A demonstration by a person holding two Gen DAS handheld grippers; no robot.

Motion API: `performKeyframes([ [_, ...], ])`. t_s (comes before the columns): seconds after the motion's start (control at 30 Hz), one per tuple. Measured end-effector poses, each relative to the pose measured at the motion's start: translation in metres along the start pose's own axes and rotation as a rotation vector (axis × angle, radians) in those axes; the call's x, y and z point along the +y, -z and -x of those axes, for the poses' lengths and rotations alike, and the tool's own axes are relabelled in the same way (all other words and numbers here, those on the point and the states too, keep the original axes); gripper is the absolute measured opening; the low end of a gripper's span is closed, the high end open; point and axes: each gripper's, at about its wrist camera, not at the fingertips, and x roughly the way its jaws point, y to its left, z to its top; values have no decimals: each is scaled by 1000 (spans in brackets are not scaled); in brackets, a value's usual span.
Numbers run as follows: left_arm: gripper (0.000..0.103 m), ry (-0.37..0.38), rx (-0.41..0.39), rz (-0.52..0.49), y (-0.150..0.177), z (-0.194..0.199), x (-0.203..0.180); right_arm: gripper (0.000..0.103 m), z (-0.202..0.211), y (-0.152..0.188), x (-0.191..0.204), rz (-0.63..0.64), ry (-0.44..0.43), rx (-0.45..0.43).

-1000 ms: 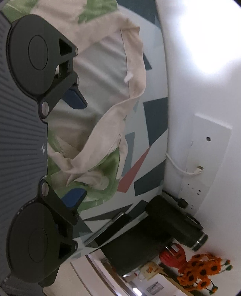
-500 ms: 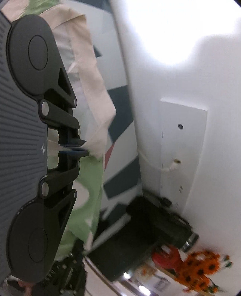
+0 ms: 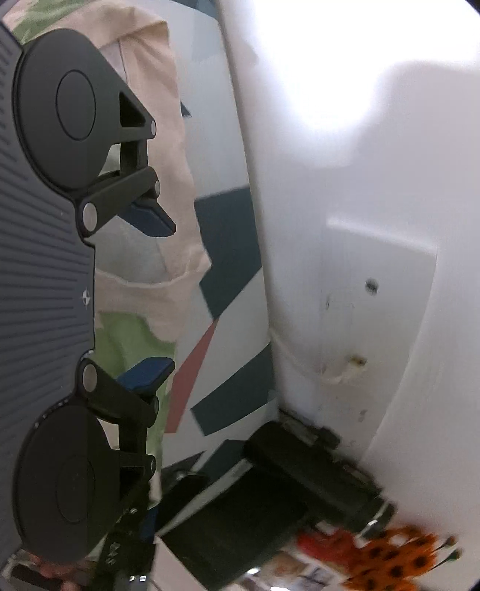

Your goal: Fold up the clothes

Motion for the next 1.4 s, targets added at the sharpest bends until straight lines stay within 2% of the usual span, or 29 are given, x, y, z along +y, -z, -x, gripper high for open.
performKeyframes([
  [0.07,72,19,16,3,4,8,5,48,16,2,-4,-17,-8,-19],
  [0.17,72,-11,15,-64,20,27,-1,47,43,11,-9,-23,1,-30],
  [0.23,72,-17,14,-107,31,40,-10,47,58,18,-11,-25,5,-19],
  [0.33,74,-10,25,-156,50,59,-29,46,81,35,-6,-33,-32,27],
  [0.4,76,-45,31,-185,66,70,-41,46,95,48,1,-24,-49,56],
  [0.47,84,-101,25,-206,83,82,-52,46,107,62,9,-21,-58,87],
  [0.53,92,-146,21,-191,100,94,-57,46,114,74,16,-27,-83,124],
  [0.67,92,-180,35,-146,132,110,-59,46,123,97,30,12,-96,199],
  [0.73,92,-211,56,-140,145,110,-58,42,126,107,34,51,-85,212],
  [0.77,92,-225,70,-137,150,110,-57,26,128,111,34,48,-86,203],
  [0.8,92,-232,76,-135,154,110,-55,4,130,114,32,34,-89,188],
  [0.9,92,-248,88,-126,167,109,-49,4,131,114,21,-28,-72,161],
  [1.0,94,-270,79,-157,173,109,-49,3,134,100,7,-63,-24,90],
  [1.1,96,-282,78,-164,174,109,-50,3,139,75,-9,-94,70,-23],
  [1.23,97,-284,74,-147,173,109,-51,3,144,37,-26,-162,171,-222],
  [1.3,97,-283,74,-142,173,109,-51,3,144,24,-27,-196,147,-305],
  [1.4,97,-281,75,-139,172,109,-50,3,140,13,-16,-185,99,-380],
])
